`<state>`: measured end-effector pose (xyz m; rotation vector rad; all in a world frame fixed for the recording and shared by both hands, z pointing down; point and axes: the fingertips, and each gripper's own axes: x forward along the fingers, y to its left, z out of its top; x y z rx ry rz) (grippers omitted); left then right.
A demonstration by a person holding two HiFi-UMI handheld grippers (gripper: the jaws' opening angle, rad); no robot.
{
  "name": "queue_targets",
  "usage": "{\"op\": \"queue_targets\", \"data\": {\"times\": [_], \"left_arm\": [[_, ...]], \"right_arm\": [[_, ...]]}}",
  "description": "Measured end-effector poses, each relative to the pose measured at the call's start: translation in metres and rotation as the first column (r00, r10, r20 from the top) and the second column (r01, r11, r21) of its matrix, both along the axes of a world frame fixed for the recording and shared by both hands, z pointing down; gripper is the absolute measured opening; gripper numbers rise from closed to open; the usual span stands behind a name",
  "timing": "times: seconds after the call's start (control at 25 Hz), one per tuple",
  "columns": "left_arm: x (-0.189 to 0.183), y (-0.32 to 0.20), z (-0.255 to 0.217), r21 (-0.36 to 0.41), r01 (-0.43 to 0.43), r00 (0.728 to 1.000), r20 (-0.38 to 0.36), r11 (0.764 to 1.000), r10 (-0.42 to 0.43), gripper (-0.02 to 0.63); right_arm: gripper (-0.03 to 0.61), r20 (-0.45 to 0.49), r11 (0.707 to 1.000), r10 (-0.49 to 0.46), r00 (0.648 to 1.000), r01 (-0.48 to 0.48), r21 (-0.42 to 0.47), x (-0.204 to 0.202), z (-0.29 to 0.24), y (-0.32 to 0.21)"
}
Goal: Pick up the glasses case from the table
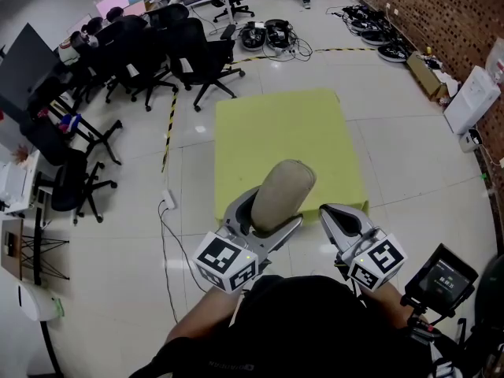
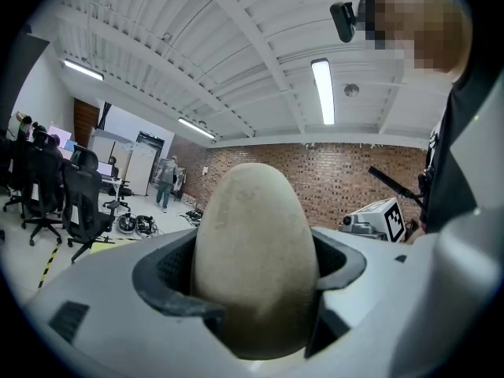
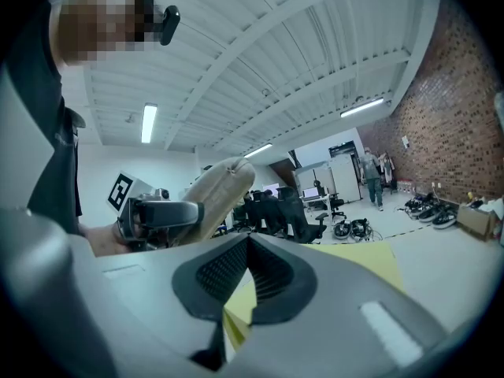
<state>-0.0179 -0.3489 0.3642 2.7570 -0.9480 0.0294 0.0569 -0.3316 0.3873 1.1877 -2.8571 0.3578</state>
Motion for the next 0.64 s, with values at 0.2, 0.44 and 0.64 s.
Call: {"op": "queue_targets", "data": {"times": [0.2,0.44,0.64], "left_arm": [[0.0016,0.0,0.0019,0.002,0.003,1.0,0.001,1.0,-0.003,0.396],[0.0006,-0.0013,-0.0009,0.004,0.005,1.0,-0.003,1.0,-0.005,0.396],[0.0012,0.0003,-0.0007,0.004,0.007,1.0,-0.004,1.0,-0.007,0.396]], "right_arm": [[0.0,-0.001,1.0,-0.001,1.0,0.001,-0.001,0.0016,0.0019,0.0013],[0.0,-0.003,1.0,0.0,1.0,0.0,0.001,0.0001,-0.0005,0.0005],[0.0,-0.003,1.0,0.002,1.0,-0.001,0.006,0.0013,-0.0014,0.0021]]}}
